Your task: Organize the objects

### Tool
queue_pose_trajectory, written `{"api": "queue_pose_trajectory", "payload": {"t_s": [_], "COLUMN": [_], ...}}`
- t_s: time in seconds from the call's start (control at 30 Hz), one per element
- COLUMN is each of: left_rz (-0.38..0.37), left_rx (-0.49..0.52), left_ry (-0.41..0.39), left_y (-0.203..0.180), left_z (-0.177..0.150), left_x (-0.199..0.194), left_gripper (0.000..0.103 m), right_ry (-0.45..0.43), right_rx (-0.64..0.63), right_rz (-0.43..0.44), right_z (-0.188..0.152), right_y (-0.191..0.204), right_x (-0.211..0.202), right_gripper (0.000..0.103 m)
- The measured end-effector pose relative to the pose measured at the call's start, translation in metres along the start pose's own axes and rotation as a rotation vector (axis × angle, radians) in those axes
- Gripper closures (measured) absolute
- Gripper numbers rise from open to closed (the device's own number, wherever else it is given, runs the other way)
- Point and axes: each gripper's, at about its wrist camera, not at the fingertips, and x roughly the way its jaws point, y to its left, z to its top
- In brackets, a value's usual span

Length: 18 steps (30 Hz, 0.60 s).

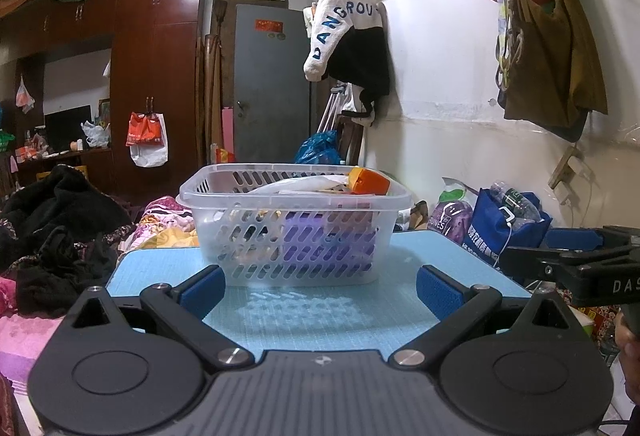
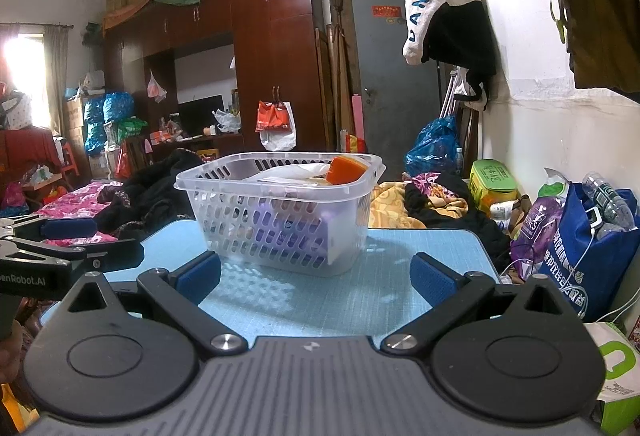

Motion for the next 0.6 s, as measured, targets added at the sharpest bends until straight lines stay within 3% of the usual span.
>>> {"api": "queue_pose_trajectory", "payload": {"t_s": [0.6], "left_rz": [-0.008], "left_rx": [0.013], "left_ry": [0.006], "left_y": [-0.0040], "left_z": [-0.0017], "left_x": [0.0036], "left_gripper": [0.001], "right_ry": [0.003], "right_rx": [0.000], "right_rz": [-0.002], "right_z": [-0.0022], "right_y": [-0.0007], "right_x": [0.0004], "right_gripper": [0.000]}}
